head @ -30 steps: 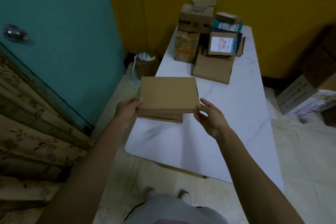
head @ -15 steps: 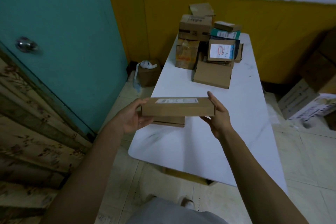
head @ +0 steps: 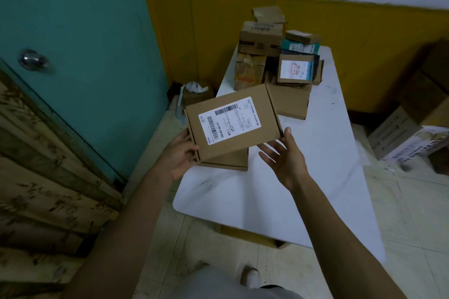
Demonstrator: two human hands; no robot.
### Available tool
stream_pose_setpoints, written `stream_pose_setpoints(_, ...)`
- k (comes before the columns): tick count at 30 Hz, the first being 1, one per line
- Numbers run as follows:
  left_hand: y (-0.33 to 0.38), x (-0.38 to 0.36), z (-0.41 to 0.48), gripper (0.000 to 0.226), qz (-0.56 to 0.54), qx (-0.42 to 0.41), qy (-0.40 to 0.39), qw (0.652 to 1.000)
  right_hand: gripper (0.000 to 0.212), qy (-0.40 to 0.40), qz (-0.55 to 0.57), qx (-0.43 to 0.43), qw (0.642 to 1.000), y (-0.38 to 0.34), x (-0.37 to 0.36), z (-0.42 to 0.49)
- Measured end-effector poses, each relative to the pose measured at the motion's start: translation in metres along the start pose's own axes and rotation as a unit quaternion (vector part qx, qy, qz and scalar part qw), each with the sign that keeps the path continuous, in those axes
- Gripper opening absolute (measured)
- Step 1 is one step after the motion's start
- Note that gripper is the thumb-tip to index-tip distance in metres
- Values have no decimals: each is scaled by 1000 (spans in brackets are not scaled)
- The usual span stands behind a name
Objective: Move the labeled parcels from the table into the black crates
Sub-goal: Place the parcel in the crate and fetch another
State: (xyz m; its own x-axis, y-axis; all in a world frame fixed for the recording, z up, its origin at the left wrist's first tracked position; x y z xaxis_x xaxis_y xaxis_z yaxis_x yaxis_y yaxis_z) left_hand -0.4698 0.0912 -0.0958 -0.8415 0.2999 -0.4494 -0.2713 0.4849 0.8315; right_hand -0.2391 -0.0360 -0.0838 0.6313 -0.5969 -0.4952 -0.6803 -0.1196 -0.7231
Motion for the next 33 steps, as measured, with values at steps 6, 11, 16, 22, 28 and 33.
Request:
stream_pose_setpoints(6, -2, 6, 1, 51, 19, 22, 22, 999, 25, -6, -34, 18, 999, 2, -9, 2)
stream_pose_setpoints(11, 34, 1, 9, 46, -40, -62, 54, 996, 9, -31, -165, -9, 986, 6, -6, 5)
stream_pose_setpoints(16, 95, -45, 32, 45, -6, -220, 113, 969, 25, -161, -223, -100, 956, 49, -40, -5)
stream_pose_setpoints(22, 63, -98, 39, 56, 158, -205, -17, 966, 31, -155, -41, -52, 986, 62, -90, -1)
stream_pose_setpoints(28, 32, -86, 38, 52, 130, -160, -80, 975, 44, -90, -60, -14, 994, 31, -91, 13)
stream_pose_setpoints(33, 53, -71, 48, 50, 59, -132, -56, 988, 46, -12, -6, -37, 999, 23, -64, 23)
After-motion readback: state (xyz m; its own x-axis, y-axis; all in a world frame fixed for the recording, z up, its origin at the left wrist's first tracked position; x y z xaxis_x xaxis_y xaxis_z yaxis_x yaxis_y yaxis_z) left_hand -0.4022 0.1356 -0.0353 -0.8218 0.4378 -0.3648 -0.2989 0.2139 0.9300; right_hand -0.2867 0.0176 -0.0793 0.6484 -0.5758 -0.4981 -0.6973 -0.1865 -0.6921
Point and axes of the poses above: each hand's wrist, its own z-axis towards the middle knuckle, its own x-axis out of the back of the hand, y = z × x, the point moved 2 cm from there along z, towards the middle knuckle, and after that the axes turned 6 degrees about -x, right-handed, at the moved point
